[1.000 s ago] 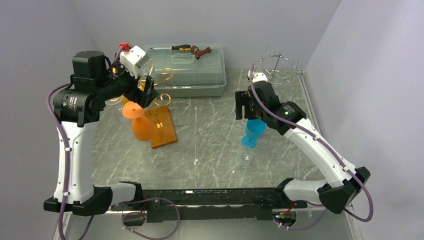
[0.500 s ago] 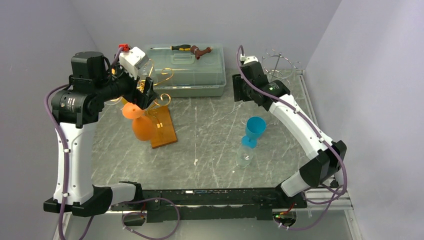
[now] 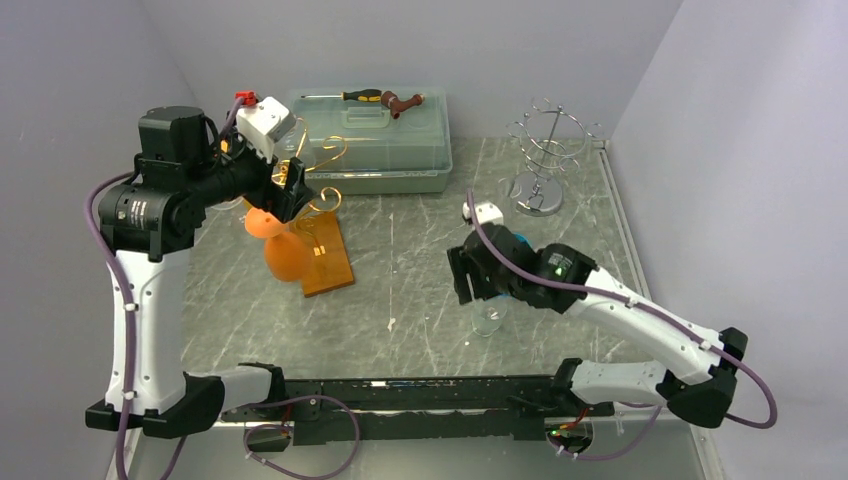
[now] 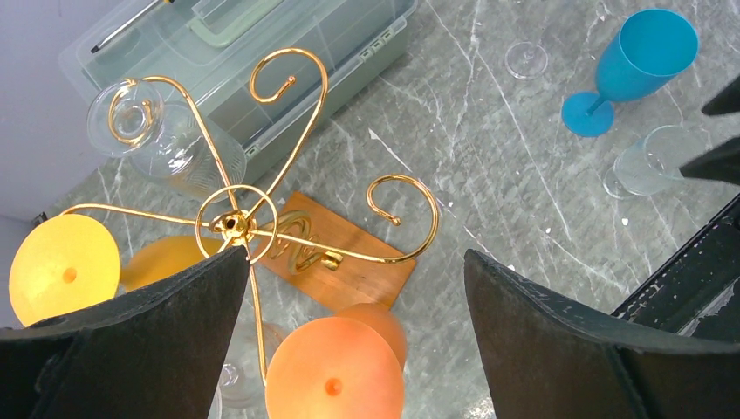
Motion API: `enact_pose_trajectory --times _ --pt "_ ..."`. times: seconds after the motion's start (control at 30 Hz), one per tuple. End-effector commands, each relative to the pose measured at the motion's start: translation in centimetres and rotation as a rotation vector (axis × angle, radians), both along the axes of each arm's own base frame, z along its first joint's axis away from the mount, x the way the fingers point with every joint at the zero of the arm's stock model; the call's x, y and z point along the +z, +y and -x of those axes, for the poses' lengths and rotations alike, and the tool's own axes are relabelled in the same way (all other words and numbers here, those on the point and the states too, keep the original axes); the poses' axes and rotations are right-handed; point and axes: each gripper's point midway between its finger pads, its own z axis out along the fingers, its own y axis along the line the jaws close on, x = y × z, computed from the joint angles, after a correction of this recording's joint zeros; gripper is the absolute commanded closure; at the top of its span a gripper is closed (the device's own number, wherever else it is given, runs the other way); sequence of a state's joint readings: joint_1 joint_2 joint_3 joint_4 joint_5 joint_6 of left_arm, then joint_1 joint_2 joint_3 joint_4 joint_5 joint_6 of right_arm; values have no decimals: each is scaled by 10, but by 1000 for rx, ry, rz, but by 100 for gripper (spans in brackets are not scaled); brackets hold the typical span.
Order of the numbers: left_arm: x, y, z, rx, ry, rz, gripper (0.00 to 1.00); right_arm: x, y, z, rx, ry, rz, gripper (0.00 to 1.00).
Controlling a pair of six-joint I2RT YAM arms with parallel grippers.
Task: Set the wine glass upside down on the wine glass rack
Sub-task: Pick up the wine glass at the center of the board.
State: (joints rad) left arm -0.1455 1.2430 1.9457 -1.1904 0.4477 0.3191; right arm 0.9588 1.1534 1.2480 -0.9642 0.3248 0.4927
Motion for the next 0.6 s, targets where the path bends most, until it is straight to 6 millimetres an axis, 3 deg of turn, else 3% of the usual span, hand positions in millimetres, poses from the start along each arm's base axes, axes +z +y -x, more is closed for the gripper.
enact_pose_trajectory --times 0.0,0.13,0.23,0.57 --pt "10 -2 10 -18 -40 11 1 -39 -14 40 -82 129 32 29" --pt "11 -1 13 -22 -49 5 0 -66 -11 58 -81 168 79 29" --pt "12 0 15 -20 -58 -1 0 -73 -13 61 -102 163 94 31" --pt "10 3 22 -22 -55 -19 1 -103 -8 47 -124 112 143 42"
